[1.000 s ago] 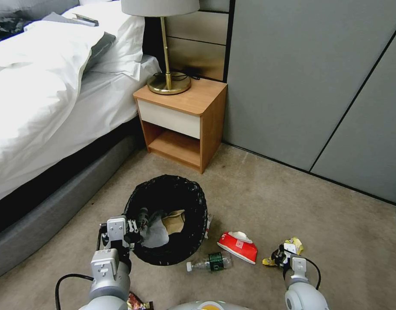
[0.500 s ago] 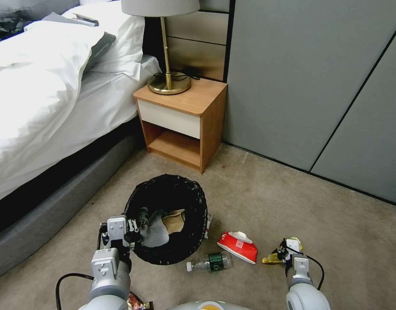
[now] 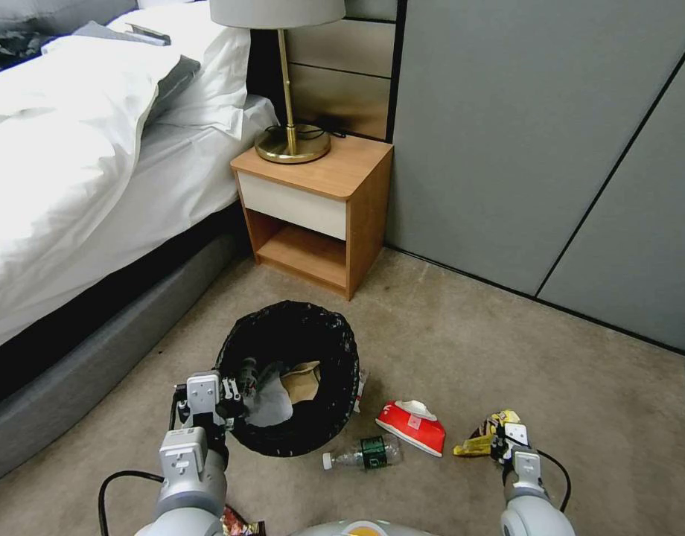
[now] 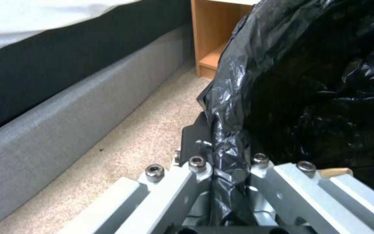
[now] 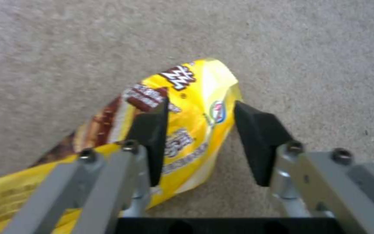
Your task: Pick up the trash bin, then pick up the garbage from the floor and place it into the trash bin.
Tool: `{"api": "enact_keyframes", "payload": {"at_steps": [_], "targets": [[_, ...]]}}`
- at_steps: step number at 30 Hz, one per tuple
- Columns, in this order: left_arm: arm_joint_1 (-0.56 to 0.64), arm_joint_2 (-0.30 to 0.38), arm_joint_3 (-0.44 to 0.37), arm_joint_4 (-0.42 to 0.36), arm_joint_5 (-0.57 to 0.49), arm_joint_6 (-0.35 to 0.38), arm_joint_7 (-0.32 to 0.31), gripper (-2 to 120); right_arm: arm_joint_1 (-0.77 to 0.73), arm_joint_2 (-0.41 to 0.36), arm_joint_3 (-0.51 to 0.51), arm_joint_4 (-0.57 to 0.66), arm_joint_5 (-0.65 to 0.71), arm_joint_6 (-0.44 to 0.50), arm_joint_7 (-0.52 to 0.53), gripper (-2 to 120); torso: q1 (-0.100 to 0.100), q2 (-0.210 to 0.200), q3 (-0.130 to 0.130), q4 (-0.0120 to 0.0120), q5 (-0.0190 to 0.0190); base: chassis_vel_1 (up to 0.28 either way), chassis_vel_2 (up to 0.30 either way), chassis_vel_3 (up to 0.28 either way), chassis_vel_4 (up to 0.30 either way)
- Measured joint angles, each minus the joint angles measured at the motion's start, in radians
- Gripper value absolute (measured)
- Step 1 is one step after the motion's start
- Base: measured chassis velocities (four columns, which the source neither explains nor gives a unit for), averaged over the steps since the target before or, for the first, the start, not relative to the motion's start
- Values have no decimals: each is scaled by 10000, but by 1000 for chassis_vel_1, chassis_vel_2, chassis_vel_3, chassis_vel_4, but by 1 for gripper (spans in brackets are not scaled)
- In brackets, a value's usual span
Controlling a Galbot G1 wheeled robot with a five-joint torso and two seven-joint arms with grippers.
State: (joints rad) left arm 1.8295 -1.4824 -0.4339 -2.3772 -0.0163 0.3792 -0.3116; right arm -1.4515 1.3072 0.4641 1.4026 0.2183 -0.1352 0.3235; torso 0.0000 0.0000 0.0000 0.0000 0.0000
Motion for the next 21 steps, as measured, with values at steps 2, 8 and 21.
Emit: {"api": "enact_keyframes", "payload": {"at_steps": [2, 8, 21], "targets": [[-9, 0, 0, 7, 1, 4, 0, 1, 56, -30, 78, -149, -39, 68, -65, 52, 0, 0, 0, 0, 0, 0, 0, 0, 0], [-18, -12, 26, 24, 28, 12, 0, 1, 268, -76, 238, -572, -26, 258, -320, 76, 0, 0, 0, 0, -1, 0, 0, 0, 0], [127, -23, 50, -32, 112, 9, -2, 1, 744, 135, 68, -1626, -158, 663, -671, 109, 0, 0, 0, -1, -8, 0, 0, 0, 0]]}}
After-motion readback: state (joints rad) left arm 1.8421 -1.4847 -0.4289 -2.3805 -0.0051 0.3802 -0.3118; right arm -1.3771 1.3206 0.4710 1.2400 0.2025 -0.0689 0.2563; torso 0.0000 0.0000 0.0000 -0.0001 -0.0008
